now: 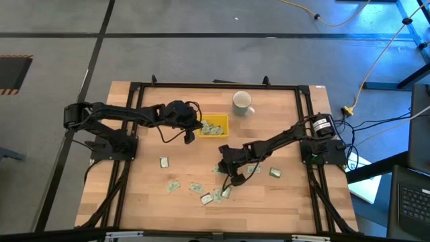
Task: Pick and place Stevia / Truvia into bins
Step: Put the middle stevia tea packet into the yellow bin
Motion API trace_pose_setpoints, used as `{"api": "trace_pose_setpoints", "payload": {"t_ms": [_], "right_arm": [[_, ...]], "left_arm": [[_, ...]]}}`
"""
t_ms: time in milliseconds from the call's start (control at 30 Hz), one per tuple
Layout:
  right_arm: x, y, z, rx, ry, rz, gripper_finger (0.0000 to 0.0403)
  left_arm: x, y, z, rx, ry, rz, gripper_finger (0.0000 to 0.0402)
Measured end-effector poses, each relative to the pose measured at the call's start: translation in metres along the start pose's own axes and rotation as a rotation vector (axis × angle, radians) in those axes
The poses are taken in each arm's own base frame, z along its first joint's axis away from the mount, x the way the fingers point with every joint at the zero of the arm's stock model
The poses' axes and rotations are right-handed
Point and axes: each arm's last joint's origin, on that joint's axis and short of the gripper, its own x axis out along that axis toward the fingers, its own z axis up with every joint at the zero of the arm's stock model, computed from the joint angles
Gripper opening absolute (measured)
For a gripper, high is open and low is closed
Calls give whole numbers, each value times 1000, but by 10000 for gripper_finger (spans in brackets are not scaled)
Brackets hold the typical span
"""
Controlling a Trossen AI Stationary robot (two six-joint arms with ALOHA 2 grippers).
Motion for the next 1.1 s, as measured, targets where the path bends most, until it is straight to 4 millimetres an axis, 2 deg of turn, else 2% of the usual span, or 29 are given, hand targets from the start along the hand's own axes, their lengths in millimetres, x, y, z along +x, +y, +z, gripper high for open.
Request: {"api": "trace_pose_setpoints", "payload": {"t_ms": [167,333,500,600,767,900,1100], "right_arm": [[-15,-3,5,-12,23,-95,3],[-51,-15,23,-63,-28,-247,3],[-86,-39,31,-86,-33,-462,4],[-97,-57,29,-77,-26,-542,4],[-101,-87,19,-21,-23,-609,4],[-91,-104,7,8,-10,-578,4],[-71,-116,-6,28,13,-579,4]], "left_arm": [[0,0,0,0,0,0,42],[0,0,0,1,-4,0,40],[0,0,0,1,-4,0,38],[0,0,0,0,-1,-1,41],[0,-1,0,1,-1,-2,42],[0,-1,0,2,0,-2,39],[0,-1,0,2,-1,-1,40]]}}
